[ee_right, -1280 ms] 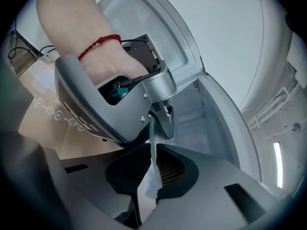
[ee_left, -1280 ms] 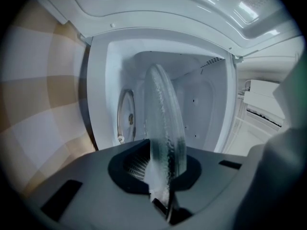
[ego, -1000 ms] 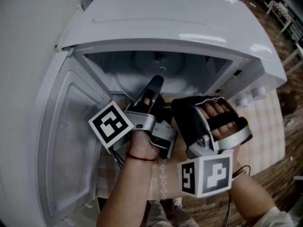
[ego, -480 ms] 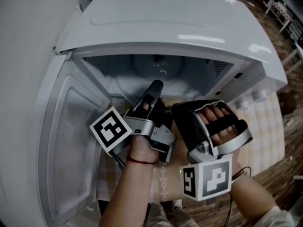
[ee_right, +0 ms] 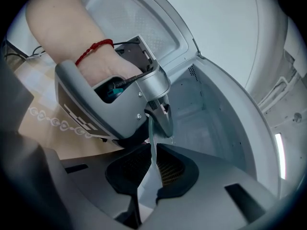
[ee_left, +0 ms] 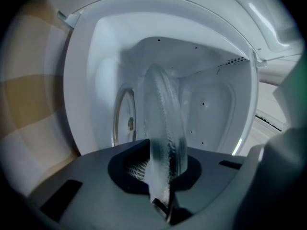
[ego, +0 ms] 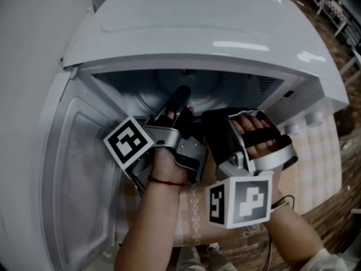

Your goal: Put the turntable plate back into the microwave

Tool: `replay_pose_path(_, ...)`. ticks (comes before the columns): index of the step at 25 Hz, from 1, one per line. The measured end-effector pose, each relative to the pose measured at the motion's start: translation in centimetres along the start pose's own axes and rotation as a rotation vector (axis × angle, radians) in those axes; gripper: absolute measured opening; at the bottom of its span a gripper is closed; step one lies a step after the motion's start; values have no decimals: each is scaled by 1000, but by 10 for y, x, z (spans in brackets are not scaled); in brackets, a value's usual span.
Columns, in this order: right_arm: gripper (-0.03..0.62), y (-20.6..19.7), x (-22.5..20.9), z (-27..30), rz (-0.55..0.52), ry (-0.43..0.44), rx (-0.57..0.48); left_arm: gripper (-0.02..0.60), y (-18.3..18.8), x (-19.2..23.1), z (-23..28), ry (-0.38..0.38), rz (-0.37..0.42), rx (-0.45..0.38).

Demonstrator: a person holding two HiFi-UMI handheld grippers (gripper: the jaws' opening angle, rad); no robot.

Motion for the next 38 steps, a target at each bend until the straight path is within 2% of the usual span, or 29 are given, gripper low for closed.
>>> replay_pose_path(5, 51, 0, -8, 7, 11, -9, 13, 28, 7, -1, 7, 17, -1, -1)
replay_pose_path(12, 49, -5, -10, 13, 38, 8, 29, 29, 7, 7, 13, 129, 3, 18)
replay_pose_path(23, 51, -5, -23, 22, 45, 17, 45, 29, 15, 7, 24, 125, -82, -8)
replay_pose_path(26, 51, -6, -23, 24, 55, 26, 49, 31, 16, 5, 25, 130, -53, 8)
replay_pose_path(29, 51, -10, -20, 25, 57, 39, 60, 59, 10, 3, 22, 136, -11, 64)
replay_pose_path(30, 52, -11, -19, 26, 55, 44, 61, 81, 7, 3, 20, 143, 3, 83)
replay_pose_path(33, 51, -11, -13, 27, 49, 55, 61, 83, 3, 7, 3, 201, 54, 110)
replay_pose_path(35, 52, -12, -12, 27, 40, 54, 59, 99, 7, 8, -9, 231, 95, 76)
replay_pose_path(38, 51, -11, -9, 28, 25, 59, 46, 104, 19, 10, -21, 252, 110, -19)
Point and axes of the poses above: the fingertips, and each gripper's own axes: z forward along the fingers, x to its left, y out of its top, the point moved 1 cm from there along -z, backward along the fingers, and after that the axes turned 2 degrees about x, right-handed, at the moved point
